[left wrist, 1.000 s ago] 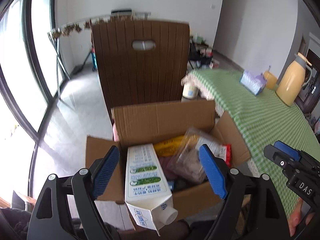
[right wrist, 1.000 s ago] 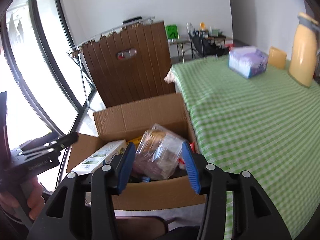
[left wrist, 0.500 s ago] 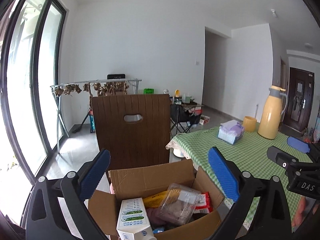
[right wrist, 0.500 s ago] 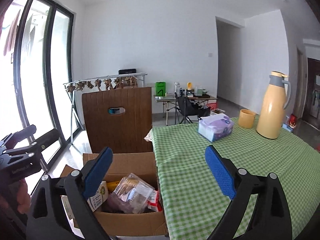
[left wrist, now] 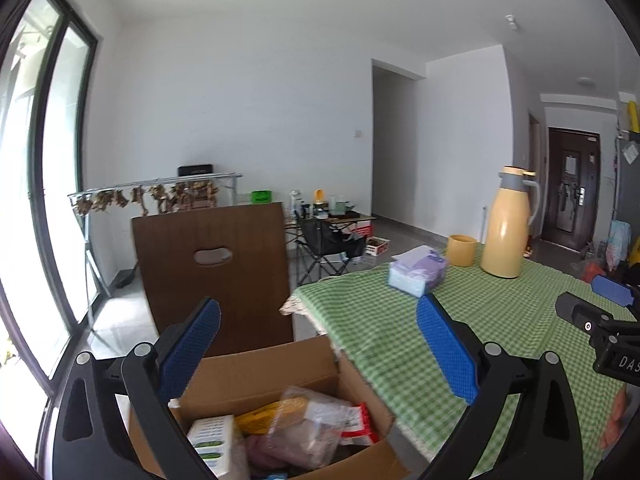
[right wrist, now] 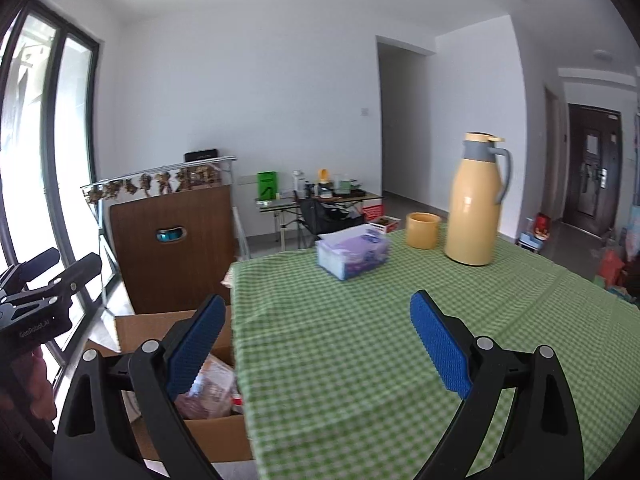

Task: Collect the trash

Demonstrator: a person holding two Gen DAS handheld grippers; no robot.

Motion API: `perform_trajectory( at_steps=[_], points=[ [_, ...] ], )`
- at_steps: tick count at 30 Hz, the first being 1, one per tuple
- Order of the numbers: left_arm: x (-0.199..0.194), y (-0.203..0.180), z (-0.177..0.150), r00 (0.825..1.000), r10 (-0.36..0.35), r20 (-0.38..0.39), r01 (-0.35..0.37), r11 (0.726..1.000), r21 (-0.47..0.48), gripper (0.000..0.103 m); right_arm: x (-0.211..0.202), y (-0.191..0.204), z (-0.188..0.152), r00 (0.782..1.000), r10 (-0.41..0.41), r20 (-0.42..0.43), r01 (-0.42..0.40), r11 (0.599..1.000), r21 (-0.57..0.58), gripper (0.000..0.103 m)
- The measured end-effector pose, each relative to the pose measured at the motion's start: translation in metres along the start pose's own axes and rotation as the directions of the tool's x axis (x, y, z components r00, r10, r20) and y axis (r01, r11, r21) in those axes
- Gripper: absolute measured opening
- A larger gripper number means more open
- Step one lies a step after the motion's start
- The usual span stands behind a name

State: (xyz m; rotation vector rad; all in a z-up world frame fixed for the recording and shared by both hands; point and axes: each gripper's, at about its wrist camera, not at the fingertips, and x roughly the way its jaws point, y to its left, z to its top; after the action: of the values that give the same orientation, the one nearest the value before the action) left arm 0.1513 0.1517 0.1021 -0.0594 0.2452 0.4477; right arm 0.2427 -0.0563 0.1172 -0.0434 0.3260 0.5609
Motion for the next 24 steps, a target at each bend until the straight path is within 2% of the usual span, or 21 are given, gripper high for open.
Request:
perform_trajectory(
  at_steps=[4,8,17,21,24],
  points=[
    [0.019,-0.04,0.003,0.997,-0.078,-0.024,0.078,0.997,0.003,0.095,-0.012,-0.039,-0.004,0.996,-0.087,-0.002,0.087,0.996,0.029,0.09],
    [0.029,-0.085,0.004,0.988,-0.153,-0.026,0.154,0.988,0.028,0.095,-0.027,-0.086,-0.012,0.982,-0.189,-0.016,0.19,0.979,0.071,0.09],
    [0.04,-0.182,0.0,0.95,-0.308,-0.044,0.311,0.949,0.061,0.095,-0.065,-0.181,-0.026,0.925,-0.376,-0.06,0.381,0.911,0.159,0.09],
    [0.041,-0.208,0.001,0.939,-0.342,-0.046,0.344,0.937,0.064,0.095,-0.078,-0.21,-0.03,0.9,-0.43,-0.077,0.436,0.88,0.189,0.09],
    [0.042,-0.219,-0.003,0.931,-0.361,-0.057,0.364,0.93,0.059,0.095,-0.083,-0.224,-0.032,0.891,-0.445,-0.087,0.454,0.867,0.206,0.09]
  ],
)
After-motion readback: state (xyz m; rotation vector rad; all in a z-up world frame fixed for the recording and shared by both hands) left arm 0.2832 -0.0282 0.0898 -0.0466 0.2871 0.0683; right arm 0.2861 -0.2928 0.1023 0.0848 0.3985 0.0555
